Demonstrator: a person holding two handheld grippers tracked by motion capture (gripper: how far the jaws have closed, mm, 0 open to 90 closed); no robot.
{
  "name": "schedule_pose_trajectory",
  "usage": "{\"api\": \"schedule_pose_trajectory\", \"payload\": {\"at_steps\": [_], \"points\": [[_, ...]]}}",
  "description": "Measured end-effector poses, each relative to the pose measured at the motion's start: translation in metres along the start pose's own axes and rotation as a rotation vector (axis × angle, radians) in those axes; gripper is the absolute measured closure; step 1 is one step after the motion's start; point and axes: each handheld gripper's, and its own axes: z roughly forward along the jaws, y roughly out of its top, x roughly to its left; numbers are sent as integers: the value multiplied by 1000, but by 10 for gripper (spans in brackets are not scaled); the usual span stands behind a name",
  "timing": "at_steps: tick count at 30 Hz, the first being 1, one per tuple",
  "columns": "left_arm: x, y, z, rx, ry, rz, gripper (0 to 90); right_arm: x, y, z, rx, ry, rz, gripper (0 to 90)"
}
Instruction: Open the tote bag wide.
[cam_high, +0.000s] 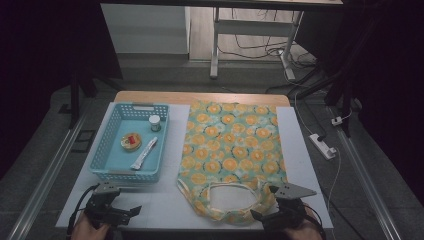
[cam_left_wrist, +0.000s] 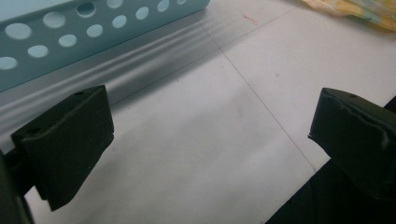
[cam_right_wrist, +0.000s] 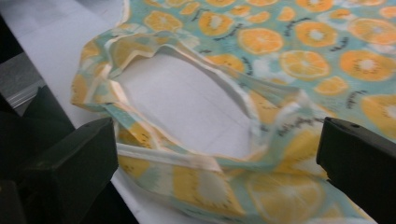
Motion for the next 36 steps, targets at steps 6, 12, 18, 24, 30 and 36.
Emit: {"api": "schedule_pose_trajectory", "payload": {"at_steps": [6,12,18,24,30,36], "points": [[0,0,0,0,-3,1,0,12,9,13,36,45,-34,0],[0,0,0,0,-3,1,0,19,14,24,64,96,-49,0],[0,0,0,1,-4,3,0,27,17,34,89,124,-57,0],[0,0,0,-1,-8,1,0,40,21,48,121,144,-90,0],[0,0,0,-1,-8,3,0,52,20,61,171,169,-129,0],[0,0,0,1,-7,5,0,58,21,69,197,205,-165,96]]}}
